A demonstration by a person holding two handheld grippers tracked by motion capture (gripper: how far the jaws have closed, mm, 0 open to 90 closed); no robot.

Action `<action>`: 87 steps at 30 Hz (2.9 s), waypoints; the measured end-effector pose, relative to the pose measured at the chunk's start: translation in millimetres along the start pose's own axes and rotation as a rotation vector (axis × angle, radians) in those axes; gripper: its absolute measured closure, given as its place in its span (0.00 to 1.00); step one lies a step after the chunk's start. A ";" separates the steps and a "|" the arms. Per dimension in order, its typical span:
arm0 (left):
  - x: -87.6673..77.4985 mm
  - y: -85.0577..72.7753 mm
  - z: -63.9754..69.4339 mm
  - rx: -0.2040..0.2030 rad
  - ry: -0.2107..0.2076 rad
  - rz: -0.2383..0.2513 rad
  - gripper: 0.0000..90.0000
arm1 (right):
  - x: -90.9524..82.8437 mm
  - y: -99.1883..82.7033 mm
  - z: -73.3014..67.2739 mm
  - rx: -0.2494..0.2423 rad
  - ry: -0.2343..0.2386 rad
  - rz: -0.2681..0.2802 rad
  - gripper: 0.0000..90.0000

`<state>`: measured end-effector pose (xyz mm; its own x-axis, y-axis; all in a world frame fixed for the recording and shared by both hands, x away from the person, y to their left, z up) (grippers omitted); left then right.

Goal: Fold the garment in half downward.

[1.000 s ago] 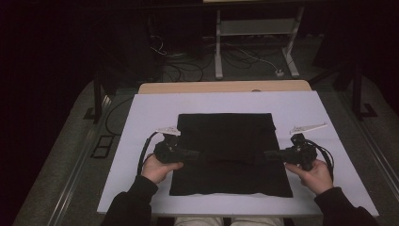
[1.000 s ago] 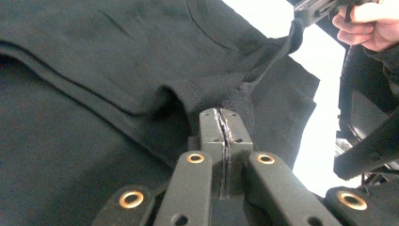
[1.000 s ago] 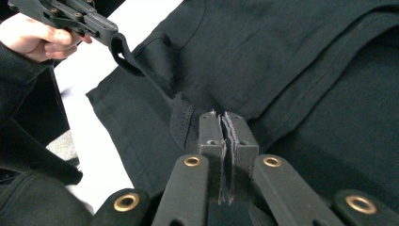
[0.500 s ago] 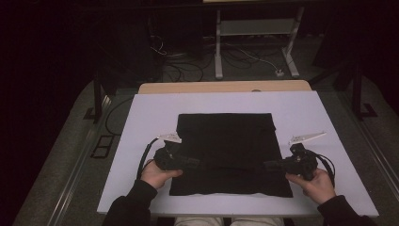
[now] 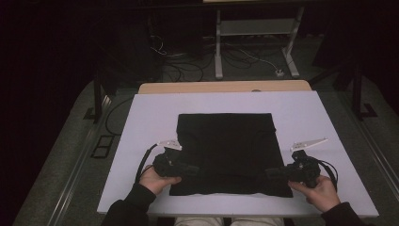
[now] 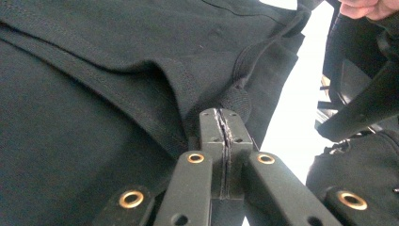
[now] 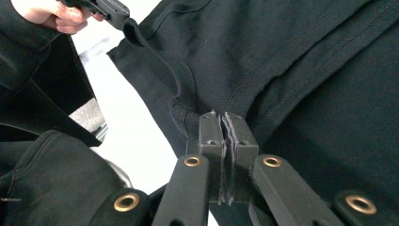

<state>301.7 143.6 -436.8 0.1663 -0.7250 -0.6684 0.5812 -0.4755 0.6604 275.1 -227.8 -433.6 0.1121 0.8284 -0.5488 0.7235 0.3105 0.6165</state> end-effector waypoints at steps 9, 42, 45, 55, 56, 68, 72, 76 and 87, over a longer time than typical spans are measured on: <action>0.9 -7.0 9.2 0.015 -0.009 -0.031 0.98 | 0.3 -6.1 -5.5 0.004 0.006 -0.019 0.95; 12.7 -21.0 19.9 0.076 -0.045 -0.167 0.98 | 10.8 -19.8 -11.6 0.005 0.010 -0.118 0.95; 12.4 -21.3 19.8 0.069 -0.045 -0.171 0.97 | 12.0 -20.2 -10.8 0.012 0.010 -0.126 0.95; 11.9 -19.5 22.7 0.078 -0.069 -0.152 0.89 | 13.4 -20.9 -10.8 0.007 0.011 -0.133 0.94; 11.4 -19.5 23.2 0.084 -0.068 -0.150 0.86 | 13.4 -20.9 -10.9 0.008 0.011 -0.133 0.94; 0.1 -15.4 27.2 0.131 0.011 -0.062 0.45 | 12.2 -19.5 -13.0 -0.002 -0.056 -0.104 0.56; -4.4 -12.9 27.2 0.124 0.048 -0.026 0.26 | 11.5 -16.1 -16.0 -0.013 -0.057 -0.081 0.40; -8.6 -12.5 25.0 0.098 0.059 -0.005 0.13 | 10.0 -9.5 -17.3 -0.015 -0.076 -0.064 0.18; -27.8 -10.7 22.2 0.071 0.095 0.096 0.00 | 3.4 15.8 -19.4 -0.072 -0.088 -0.022 0.00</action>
<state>273.2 157.9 -417.7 0.2952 -0.7202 -0.6279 0.5020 -0.4422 0.7433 273.8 -211.0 -414.8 0.1578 0.7780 -0.6081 0.6763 0.3636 0.6407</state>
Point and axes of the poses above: each handheld gripper's, and its own axes: x roughly forward along the jaws, y roughly out of its top, z roughly to its right, the point moved 3 cm from there along x, roughly forward along the jaws, and after that the axes turned 7 degrees about y, right-handed, at the moved point
